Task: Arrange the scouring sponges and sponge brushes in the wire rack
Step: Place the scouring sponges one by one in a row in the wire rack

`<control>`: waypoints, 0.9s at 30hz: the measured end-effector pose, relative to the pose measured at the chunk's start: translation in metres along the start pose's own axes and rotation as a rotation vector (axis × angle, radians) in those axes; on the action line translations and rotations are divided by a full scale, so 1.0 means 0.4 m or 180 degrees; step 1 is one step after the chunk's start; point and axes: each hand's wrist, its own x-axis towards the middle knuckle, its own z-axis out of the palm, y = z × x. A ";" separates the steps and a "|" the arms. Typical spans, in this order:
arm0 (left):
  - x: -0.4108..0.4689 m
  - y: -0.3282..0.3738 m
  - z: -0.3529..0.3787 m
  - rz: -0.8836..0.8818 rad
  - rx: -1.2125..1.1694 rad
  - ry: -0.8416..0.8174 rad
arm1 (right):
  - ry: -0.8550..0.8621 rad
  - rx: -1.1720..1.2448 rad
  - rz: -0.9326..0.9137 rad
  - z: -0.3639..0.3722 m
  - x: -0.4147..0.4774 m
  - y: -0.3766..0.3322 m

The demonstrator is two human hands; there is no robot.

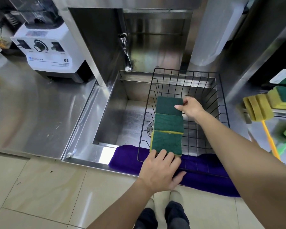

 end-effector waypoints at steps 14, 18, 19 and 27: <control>0.097 0.169 0.031 0.0178 -0.0122 -0.0578 | 0.1286 -0.0143 -0.1019 -0.234 -0.158 0.087; 0.107 0.195 0.041 0.0020 -0.0034 -0.0592 | 0.1683 -0.0240 -0.1024 -0.273 -0.166 0.090; 0.118 0.215 0.045 0.0067 -0.0024 -0.0578 | 0.1845 -0.0276 -0.0913 -0.305 -0.169 0.111; 0.153 0.266 0.072 0.0085 -0.0098 -0.0631 | 0.2178 -0.1597 -0.0221 -0.498 -0.123 0.268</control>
